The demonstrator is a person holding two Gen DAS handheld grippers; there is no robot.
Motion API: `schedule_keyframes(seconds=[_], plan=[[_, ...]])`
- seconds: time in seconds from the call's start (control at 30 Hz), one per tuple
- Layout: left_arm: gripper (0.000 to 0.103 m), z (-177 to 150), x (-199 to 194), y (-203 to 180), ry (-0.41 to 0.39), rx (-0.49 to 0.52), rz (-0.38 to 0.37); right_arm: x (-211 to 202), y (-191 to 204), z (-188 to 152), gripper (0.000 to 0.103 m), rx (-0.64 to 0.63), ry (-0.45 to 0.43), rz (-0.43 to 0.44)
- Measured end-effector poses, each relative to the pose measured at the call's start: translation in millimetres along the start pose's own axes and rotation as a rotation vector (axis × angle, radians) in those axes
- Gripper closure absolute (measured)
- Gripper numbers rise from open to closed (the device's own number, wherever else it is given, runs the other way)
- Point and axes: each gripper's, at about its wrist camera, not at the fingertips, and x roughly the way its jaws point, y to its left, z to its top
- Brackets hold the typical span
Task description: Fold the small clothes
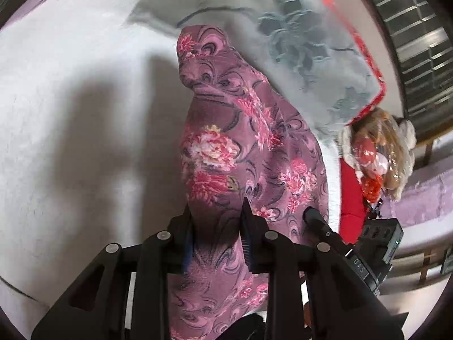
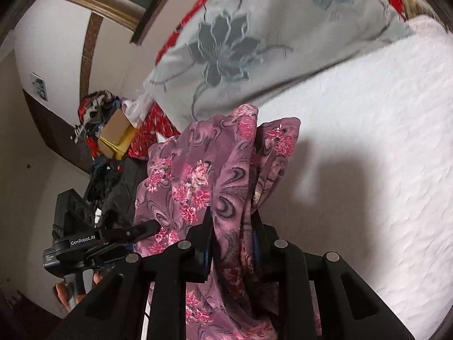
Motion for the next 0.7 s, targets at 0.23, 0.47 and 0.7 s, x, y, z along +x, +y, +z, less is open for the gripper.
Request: schedule_keyframes(seconds=[0.23, 0.47, 0.7], plan=[[0.048, -3, 25, 42, 0.017, -0.072, 0.066, 26, -32, -23, 0.068, 0.009, 0.068, -0.164], [0.032, 19, 7, -7, -0.138, 0.067, 0.083, 9, 6, 9, 0.064, -0.147, -0.086, -0.138], [0.01, 38, 85, -5, -0.105, 0.133, 0.313, 72, -16, 6, 0.069, -0.237, 0.005, -0.308]])
